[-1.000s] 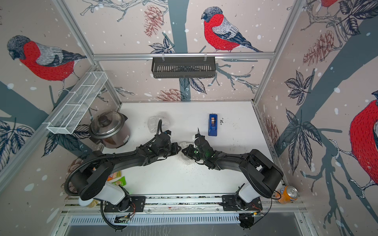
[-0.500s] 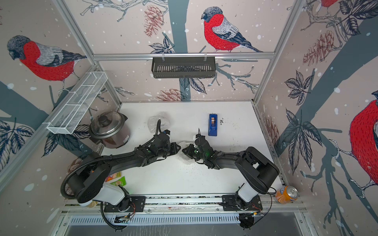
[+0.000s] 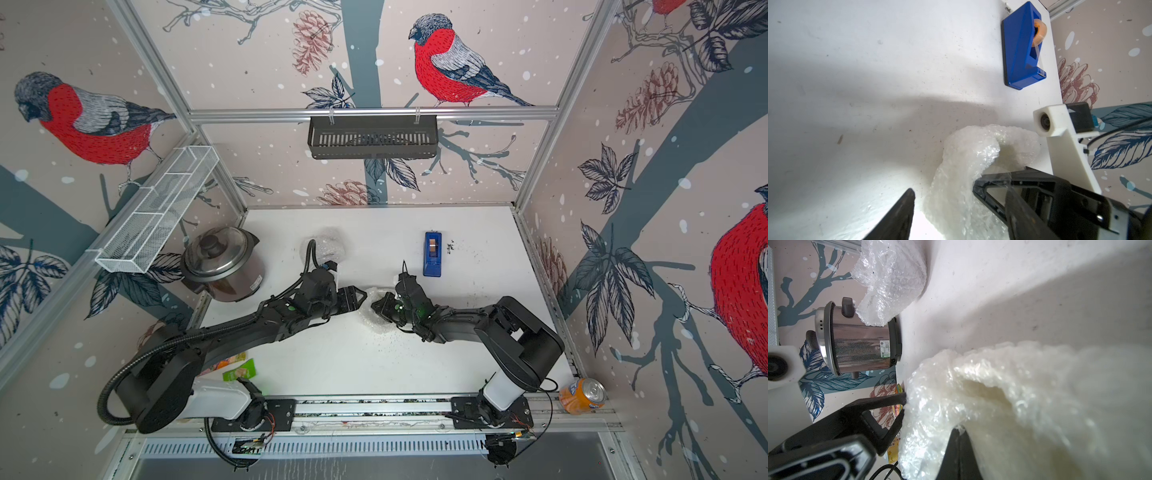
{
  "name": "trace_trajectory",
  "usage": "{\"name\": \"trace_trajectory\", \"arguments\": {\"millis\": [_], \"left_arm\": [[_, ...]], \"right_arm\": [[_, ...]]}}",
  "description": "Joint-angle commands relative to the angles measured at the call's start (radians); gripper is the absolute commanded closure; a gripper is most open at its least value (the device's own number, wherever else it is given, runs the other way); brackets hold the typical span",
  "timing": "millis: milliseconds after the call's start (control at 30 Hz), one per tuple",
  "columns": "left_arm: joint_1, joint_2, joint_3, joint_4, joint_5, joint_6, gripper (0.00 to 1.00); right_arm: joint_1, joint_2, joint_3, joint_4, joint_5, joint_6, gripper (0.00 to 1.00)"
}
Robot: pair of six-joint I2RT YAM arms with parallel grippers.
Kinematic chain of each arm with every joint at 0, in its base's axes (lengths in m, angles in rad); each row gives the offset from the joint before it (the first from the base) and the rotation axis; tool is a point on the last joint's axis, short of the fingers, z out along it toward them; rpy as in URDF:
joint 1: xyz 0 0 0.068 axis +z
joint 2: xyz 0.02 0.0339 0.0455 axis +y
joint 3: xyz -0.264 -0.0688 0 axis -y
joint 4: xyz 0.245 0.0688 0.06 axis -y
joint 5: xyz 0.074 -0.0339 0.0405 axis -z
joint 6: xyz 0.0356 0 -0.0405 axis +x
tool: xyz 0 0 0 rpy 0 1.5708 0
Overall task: Wrap bowls in bubble wrap
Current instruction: Stick the tape on the bubble wrap.
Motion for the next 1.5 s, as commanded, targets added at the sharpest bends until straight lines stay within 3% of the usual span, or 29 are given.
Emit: {"name": "trace_trajectory", "arguments": {"millis": [0, 233, 633, 1000, 1200, 1467], "left_arm": [[-0.006, 0.002, 0.018, 0.011, 0.033, 0.079, 0.31], [-0.012, 0.03, 0.046, -0.039, 0.011, 0.151, 0.29], [-0.011, 0.066, 0.071, -0.016, 0.033, 0.17, 0.28], [0.001, 0.146, 0.115, 0.005, 0.013, 0.169, 0.32], [0.019, 0.187, 0.141, 0.026, 0.023, 0.171, 0.39], [0.029, 0.226, 0.141, 0.062, 0.036, 0.157, 0.64]], "right_arm": [[0.0, 0.004, 0.007, -0.015, -0.009, -0.006, 1.0], [-0.001, 0.005, 0.026, -0.001, -0.014, -0.012, 1.0], [-0.007, 0.014, 0.052, -0.002, -0.026, -0.012, 1.0], [-0.009, 0.018, 0.057, -0.014, -0.032, -0.018, 1.0], [-0.011, 0.019, 0.065, -0.025, -0.032, -0.023, 1.0], [-0.008, 0.026, 0.075, -0.036, -0.032, -0.032, 1.0]]}}
